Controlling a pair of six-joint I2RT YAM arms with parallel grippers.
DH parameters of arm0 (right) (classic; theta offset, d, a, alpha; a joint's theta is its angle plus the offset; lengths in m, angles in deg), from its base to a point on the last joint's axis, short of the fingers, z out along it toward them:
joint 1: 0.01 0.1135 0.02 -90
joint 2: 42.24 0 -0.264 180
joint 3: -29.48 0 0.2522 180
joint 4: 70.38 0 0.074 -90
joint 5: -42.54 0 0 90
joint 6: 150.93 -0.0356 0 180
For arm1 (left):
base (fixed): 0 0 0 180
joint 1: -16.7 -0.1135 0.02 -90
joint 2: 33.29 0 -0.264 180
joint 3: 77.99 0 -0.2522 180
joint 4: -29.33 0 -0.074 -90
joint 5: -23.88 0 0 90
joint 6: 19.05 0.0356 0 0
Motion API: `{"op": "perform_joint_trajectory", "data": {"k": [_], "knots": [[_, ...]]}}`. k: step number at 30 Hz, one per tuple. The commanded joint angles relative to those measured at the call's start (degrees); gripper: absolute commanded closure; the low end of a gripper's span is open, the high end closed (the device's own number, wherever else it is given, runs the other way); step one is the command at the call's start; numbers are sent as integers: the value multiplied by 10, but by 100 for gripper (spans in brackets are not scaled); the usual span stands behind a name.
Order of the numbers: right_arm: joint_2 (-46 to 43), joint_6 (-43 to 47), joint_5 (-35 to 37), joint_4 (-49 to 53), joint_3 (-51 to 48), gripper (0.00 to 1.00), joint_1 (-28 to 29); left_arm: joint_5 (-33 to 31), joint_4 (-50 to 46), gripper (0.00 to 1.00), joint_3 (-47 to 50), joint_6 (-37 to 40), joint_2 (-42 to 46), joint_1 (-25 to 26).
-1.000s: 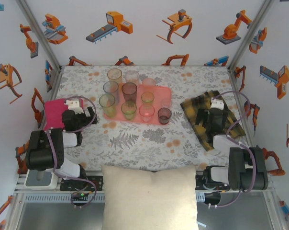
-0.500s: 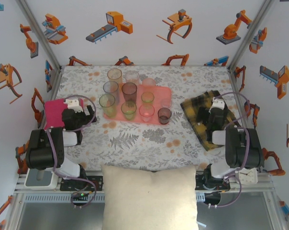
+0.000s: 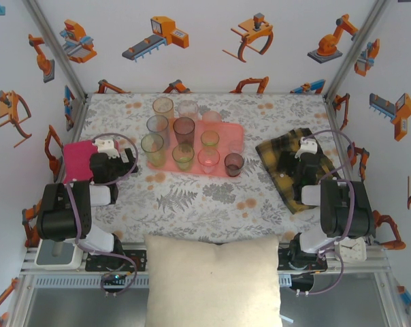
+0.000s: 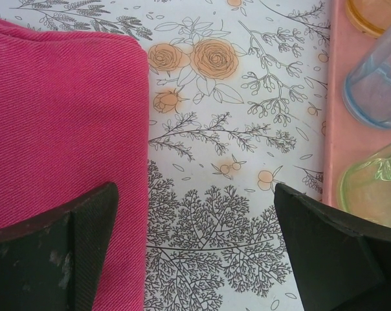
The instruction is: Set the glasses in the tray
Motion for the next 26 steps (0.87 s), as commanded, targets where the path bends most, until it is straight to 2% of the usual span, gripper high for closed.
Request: {"op": "perform_joint_trajectory", "data": {"k": [1,26], "knots": [[3,8,-6,-25,6,1,-1,-13,-12,3,-15,16,-2,6],[3,9,-7,-19,9,1,-2,-20,-15,3,-17,18,-3,9]]}}
